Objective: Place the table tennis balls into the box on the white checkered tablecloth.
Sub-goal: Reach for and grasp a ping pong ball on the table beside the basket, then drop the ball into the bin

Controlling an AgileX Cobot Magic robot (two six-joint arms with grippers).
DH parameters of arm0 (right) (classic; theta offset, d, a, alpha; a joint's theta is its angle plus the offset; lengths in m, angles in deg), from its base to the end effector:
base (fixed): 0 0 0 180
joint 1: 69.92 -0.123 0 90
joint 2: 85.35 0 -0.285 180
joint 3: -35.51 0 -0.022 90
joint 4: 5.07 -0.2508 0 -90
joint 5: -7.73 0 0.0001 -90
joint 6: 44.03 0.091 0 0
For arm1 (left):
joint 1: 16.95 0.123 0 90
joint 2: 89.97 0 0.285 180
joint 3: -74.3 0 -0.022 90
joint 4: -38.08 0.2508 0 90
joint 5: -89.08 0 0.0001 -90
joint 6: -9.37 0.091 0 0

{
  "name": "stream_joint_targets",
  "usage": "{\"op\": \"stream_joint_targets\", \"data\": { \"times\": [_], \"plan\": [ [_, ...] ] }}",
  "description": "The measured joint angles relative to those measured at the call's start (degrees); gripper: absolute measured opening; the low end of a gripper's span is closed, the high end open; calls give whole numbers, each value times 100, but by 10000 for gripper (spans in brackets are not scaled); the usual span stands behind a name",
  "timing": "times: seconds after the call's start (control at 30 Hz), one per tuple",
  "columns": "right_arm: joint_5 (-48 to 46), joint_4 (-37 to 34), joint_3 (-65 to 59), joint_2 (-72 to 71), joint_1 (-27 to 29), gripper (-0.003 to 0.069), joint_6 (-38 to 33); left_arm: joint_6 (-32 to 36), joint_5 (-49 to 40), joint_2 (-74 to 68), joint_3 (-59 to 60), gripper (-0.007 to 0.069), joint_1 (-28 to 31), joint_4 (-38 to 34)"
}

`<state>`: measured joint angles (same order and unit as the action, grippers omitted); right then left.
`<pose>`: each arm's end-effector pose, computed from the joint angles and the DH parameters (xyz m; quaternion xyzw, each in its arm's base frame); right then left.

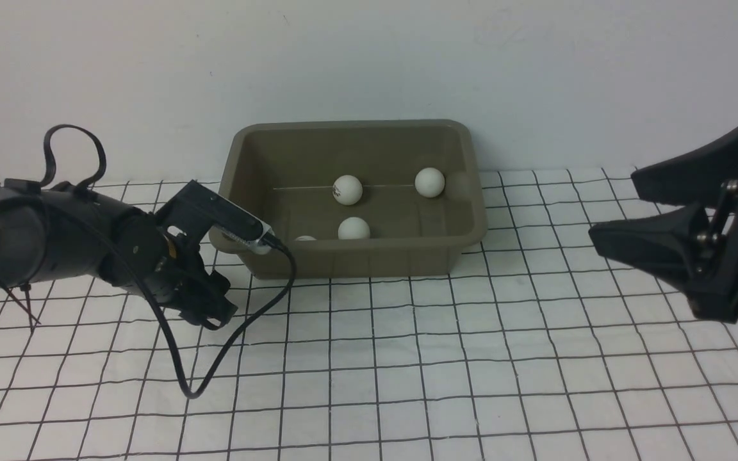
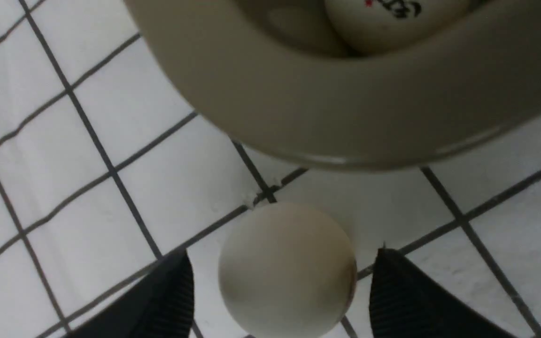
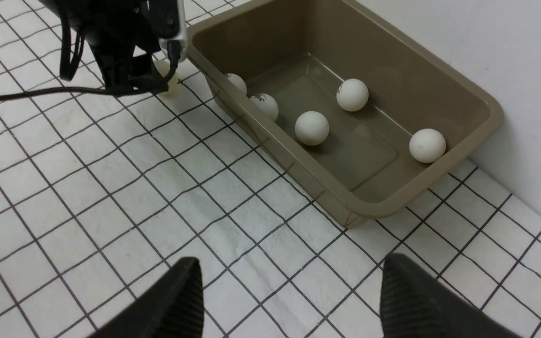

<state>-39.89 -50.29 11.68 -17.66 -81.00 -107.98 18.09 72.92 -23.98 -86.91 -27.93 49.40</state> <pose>0.1901 0.0859 0.3530 -0.4128 0.7737 0.1758 0.4473 0.3564 -0.0641 0.1514 0.2467 0.9303 0.0465 0.2672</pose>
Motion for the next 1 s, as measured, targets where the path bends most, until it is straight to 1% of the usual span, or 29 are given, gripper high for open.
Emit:
{"op": "stream_joint_targets", "data": {
  "times": [0.13,0.17,0.23,0.33,0.5,0.67,0.73,0.77,0.83,0.97,1.0],
  "plan": [
    [0,-16,0,0,0,461,-15,0,6,-162,0,439,0,0],
    [0,-16,0,0,0,461,-15,0,6,-190,0,421,0,0],
    [0,-16,0,0,0,461,-17,0,6,-196,0,346,0,0],
    [0,-16,0,0,0,461,-17,0,-68,-141,0,345,0,0],
    [0,-21,0,0,0,461,-17,0,-595,246,0,345,-79,-104],
    [0,-21,0,0,0,461,-17,155,-1437,1088,0,345,-589,-679],
    [0,-21,0,0,0,461,-22,307,-1824,1464,0,345,-897,-1032],
    [0,-21,0,0,0,461,-22,380,-1866,1652,0,345,-1056,-1174],
    [0,-21,0,0,0,461,-22,519,-1610,1887,0,345,-1240,-1261],
    [-12,-21,0,0,0,461,-22,796,45,1938,0,345,-1280,-1270],
    [-17,-21,0,0,0,461,-22,822,342,1874,0,345,-1256,-1270]
  ]
}}
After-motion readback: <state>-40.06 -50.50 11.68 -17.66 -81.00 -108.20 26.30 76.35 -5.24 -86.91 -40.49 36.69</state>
